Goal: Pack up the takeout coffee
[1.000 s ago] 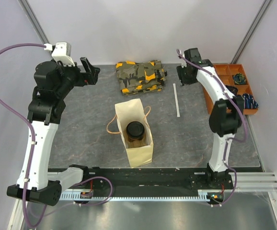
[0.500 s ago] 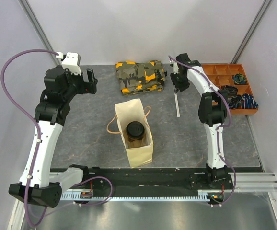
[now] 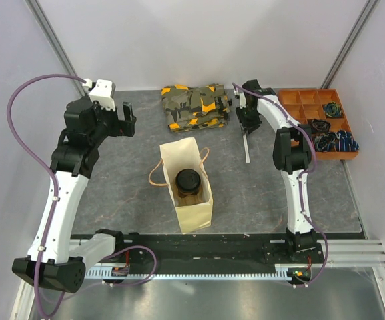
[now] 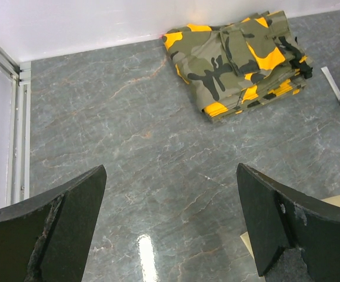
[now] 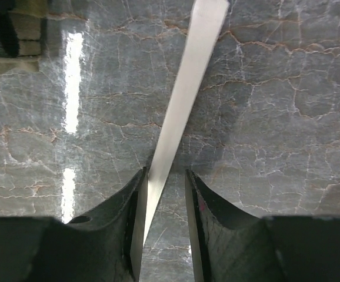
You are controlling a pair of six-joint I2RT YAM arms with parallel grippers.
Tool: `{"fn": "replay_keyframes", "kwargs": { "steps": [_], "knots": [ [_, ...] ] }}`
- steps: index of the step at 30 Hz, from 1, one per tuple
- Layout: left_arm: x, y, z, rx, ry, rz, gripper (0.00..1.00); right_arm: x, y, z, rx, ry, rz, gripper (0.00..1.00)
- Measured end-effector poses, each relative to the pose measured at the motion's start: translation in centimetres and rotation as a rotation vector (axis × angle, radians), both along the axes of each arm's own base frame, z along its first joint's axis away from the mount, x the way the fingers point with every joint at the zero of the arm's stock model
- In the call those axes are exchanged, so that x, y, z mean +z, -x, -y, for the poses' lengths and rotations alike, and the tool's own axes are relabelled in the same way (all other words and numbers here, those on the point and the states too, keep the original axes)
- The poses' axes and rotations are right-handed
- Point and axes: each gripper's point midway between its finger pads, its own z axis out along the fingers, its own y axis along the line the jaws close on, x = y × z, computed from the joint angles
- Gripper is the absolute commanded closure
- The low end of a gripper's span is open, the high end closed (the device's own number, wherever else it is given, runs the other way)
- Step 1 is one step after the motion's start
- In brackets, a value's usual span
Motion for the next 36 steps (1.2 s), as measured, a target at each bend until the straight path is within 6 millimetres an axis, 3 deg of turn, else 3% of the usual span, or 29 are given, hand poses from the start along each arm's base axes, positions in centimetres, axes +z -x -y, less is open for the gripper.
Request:
{"fn": "replay_keyframes", "kwargs": {
  "steps": [6, 8, 14, 22, 25, 28, 31, 33, 36],
  "knots": [
    [-0.6, 0.0, -0.1, -0.003, -0.017, -0.010, 0.00, -0.6, 0.1, -0.1, 0.002, 0.013, -0.008, 0.62],
    [-0.6, 0.0, -0.2, -0.001, -0.023, -0.009, 0.00, -0.7, 0.1, -0.1, -0.001, 0.029, -0.005, 0.67],
    [-0.5, 0.1, -0.3, -0.002, -0.034, -0.001, 0.00, -0.8, 0.3, -0.6, -0.008, 0.050, 0.004, 1.00],
    [-0.2, 1.2, -0.4, -0.004, -0.034, 0.022, 0.00, -0.3, 0.9, -0.5, -0.018, 0.005, -0.003, 1.00],
    [-0.2, 1.4, -0.3, -0.011, -0.031, 0.024, 0.00, 1.4, 1.4, -0.5, -0.046, -0.072, 0.012, 1.00],
    [-0.3, 1.3, 0.0, -0.029, -0.022, 0.027, 0.00, 7.2, 1.0, -0.5, -0.077, -0.179, 0.140, 1.00],
    [-0.2, 1.3, 0.3, -0.042, -0.009, 0.035, 0.00, 15.8, 0.2, -0.6, -0.089, -0.281, 0.356, 1.00],
    [-0.1, 1.3, 0.7, -0.054, 0.005, 0.039, 0.00, 23.7, 0.7, -1.1, -0.081, -0.370, 0.546, 1.00],
    [0.2, 1.4, 1.1, -0.069, 0.028, 0.051, 0.00, 36.3, 4.1, -2.5, -0.020, -0.518, 0.846, 1.00]
  ]
}}
